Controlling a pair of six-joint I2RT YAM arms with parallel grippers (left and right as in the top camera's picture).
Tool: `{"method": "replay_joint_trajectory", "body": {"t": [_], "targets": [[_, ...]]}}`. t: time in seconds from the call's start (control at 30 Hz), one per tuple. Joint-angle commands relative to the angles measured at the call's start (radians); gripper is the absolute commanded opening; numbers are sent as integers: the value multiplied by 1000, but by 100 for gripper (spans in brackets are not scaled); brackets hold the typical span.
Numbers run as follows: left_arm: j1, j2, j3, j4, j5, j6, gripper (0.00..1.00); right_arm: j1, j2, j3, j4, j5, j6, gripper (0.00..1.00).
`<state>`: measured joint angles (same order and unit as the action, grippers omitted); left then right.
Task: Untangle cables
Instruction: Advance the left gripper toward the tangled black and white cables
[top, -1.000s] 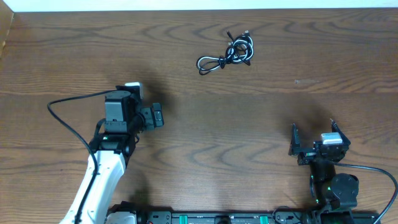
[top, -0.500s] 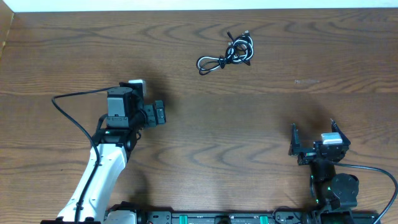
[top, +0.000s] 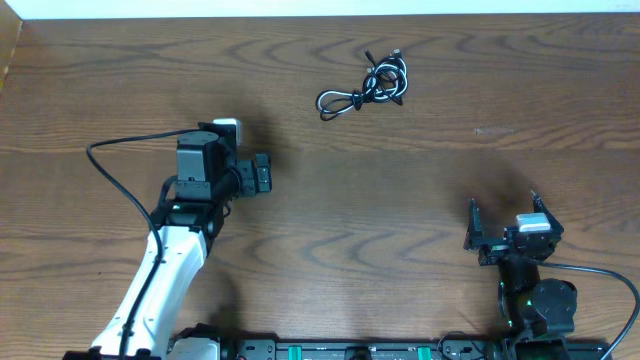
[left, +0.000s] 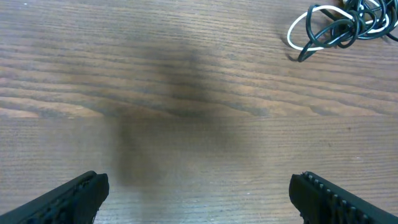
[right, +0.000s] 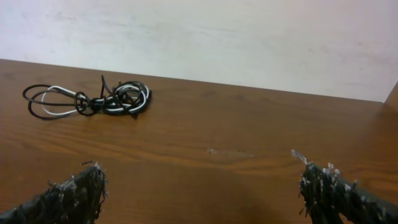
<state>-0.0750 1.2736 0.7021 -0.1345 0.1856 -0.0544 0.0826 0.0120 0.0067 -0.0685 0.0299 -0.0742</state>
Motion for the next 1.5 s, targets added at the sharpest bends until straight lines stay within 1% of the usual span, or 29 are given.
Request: {"method": "replay_joint_trajectory", "body": {"t": [0.0, 0.33, 1.47], "targets": [[-3, 32, 23, 24, 5, 9, 98, -3, -5, -2, -3, 1, -13, 99], [-3, 79, 23, 62, 6, 1, 98, -3, -5, -2, -3, 1, -13, 99], [-3, 79, 22, 28, 5, 2, 98, -3, -5, -2, -3, 1, -13, 99]]}}
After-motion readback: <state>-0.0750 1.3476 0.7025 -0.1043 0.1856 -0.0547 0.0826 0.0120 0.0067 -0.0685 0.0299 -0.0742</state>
